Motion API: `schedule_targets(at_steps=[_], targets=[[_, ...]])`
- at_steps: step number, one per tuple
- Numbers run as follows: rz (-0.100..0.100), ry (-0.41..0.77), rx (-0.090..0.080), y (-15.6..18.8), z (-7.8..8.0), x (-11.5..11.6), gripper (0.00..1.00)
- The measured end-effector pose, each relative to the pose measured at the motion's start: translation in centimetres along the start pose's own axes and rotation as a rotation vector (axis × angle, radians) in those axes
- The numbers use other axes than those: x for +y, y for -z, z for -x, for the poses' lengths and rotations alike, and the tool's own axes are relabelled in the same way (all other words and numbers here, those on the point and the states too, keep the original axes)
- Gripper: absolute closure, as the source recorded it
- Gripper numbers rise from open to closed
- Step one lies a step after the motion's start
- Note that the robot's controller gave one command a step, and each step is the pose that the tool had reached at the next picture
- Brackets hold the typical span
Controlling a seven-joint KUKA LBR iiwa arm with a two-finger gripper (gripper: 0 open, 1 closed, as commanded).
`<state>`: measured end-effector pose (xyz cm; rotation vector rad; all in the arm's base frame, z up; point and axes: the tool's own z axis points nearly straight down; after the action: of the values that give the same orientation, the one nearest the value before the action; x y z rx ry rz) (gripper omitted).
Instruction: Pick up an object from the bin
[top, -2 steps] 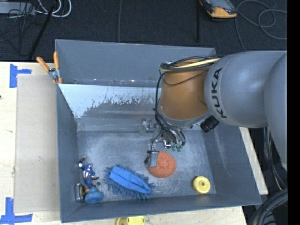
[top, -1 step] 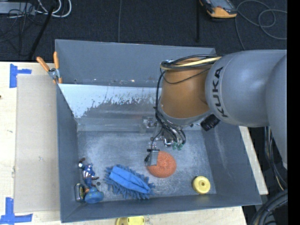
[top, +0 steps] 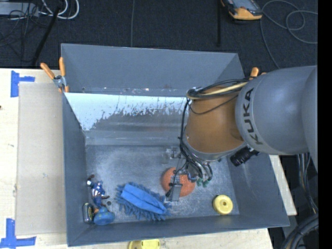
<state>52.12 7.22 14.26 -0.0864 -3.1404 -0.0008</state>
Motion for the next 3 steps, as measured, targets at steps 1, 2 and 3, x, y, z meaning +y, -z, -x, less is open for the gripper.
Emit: schedule_targets(at_steps=[1,2,3], targets=[[0.000,-0.013,0.008,1.4,1.4,-4.8,0.00],[0.000,-0.053,-0.003,-0.3,1.7,-9.8,0.00],[-0.003,-0.057,0.000,-4.2,0.2,-6.6,0.00]])
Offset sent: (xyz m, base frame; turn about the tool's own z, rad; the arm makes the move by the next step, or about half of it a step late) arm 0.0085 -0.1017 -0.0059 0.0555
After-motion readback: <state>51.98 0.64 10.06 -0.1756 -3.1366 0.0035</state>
